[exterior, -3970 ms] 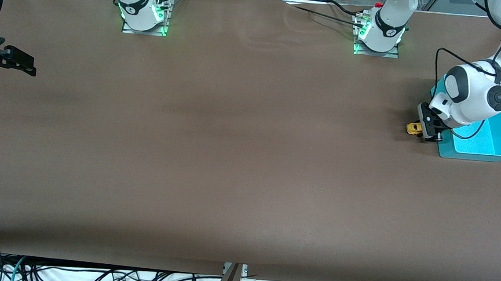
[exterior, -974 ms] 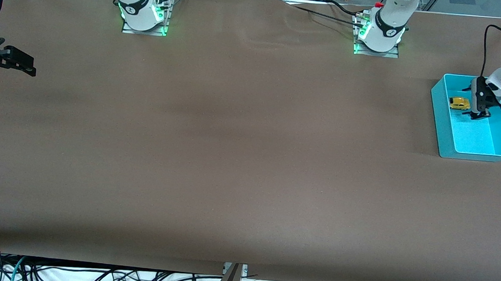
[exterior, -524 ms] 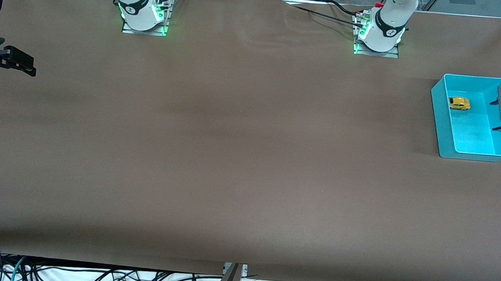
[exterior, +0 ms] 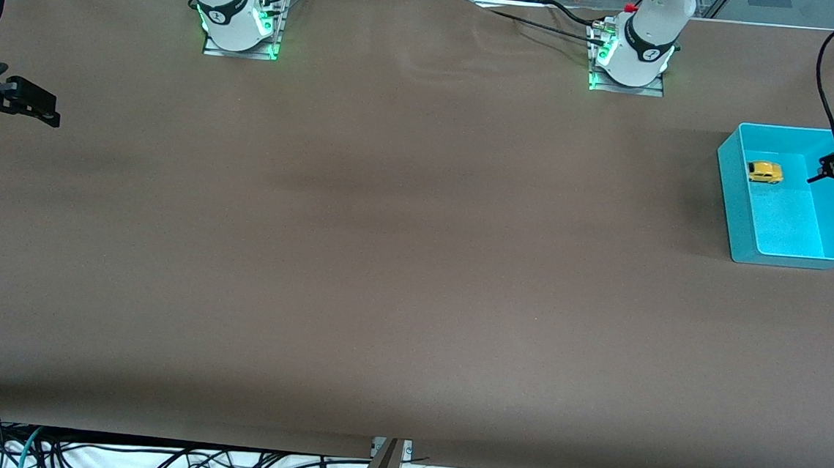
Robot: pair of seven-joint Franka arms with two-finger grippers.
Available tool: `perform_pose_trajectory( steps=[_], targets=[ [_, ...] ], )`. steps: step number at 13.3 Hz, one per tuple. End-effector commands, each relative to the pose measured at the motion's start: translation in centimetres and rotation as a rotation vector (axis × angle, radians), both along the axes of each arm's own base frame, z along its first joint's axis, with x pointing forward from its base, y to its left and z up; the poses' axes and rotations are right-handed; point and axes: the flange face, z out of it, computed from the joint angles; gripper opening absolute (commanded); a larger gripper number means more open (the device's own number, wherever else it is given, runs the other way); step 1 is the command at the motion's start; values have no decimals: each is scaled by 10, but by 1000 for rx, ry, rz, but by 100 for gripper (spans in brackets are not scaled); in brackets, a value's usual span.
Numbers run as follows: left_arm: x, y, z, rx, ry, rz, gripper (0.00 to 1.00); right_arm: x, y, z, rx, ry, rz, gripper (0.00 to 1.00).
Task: Wind and store yellow beetle car
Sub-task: 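Lower the car into the cyan bin and open the left gripper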
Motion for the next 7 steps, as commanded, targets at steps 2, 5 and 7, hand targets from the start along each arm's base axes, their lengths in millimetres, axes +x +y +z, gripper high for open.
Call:
perform_pose_trajectory(
  steps=[2,5,7],
  targets=[
    [-3,-56,46,36,-15,240,100,-2,0,1,15,-6,-17,100],
    [-2,-104,81,61,18,431,100,-2,2,0,32,-5,-39,100],
    [0,-124,96,73,12,544,100,-2,3,0,36,-8,-70,100]
  ],
)
